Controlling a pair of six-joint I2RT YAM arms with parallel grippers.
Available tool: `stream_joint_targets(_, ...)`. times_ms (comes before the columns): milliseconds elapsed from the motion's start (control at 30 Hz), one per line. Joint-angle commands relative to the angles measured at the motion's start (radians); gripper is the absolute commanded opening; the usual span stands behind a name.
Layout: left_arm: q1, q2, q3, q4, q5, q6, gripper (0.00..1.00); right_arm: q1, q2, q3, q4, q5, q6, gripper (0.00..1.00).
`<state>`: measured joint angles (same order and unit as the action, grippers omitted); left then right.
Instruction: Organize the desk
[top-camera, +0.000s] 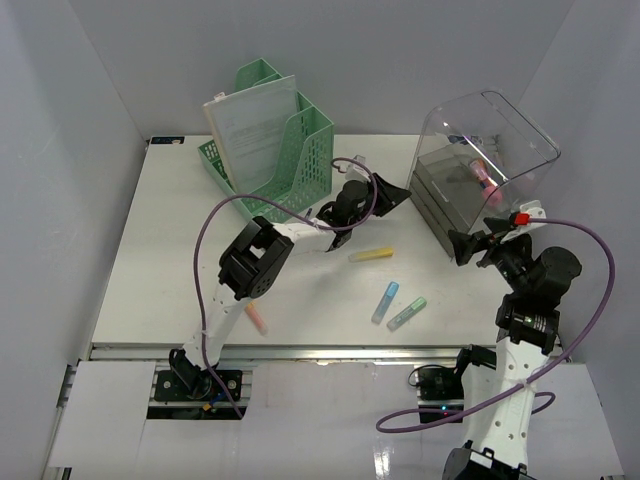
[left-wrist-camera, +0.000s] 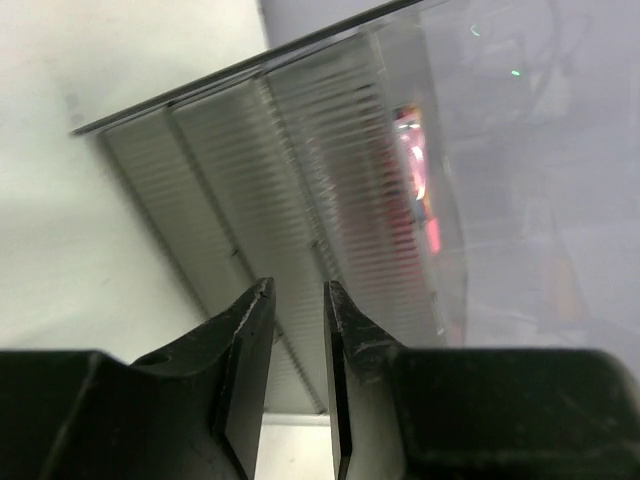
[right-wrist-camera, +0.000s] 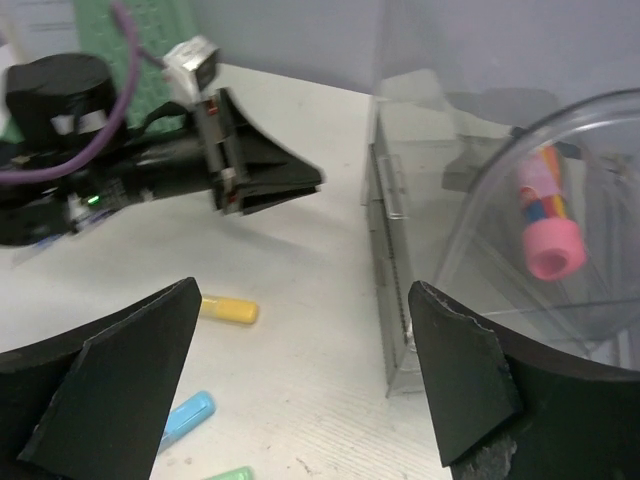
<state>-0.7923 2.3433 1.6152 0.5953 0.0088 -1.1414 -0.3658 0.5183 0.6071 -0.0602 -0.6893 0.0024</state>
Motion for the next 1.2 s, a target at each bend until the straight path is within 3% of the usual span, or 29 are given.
stream_joint_targets(0, 0.030, 0.090, 0.156, -0.011, 0.164, -0.017, 0.37, -0.007, -0.004, -0.012, 0.022, -0.211, -0.129, 0.88)
stream_joint_targets(167, 0.047, 0.200, 0.332, -0.014, 0.269, -0.034, 0.41, -0.016, 0.005, -0.026, 0.039, -0.294, -0.147, 0.82)
stream_joint_targets(467, 0.046, 0.328, 0.539, -0.051, 0.321, -0.059, 0.49, -0.029, -0.007, -0.056, 0.090, -0.312, -0.124, 0.83)
stream_joint_targets(967, 0.020, 0.380, 0.592, -0.030, 0.352, -0.143, 0.45, -0.040, -0.011, -0.067, 0.113, -0.311, -0.102, 0.83)
stream_joint_targets(1167, 0.011, 0.385, 0.598, -0.049, 0.350, -0.161, 0.35, -0.042, -0.012, -0.070, 0.117, -0.311, -0.094, 0.83)
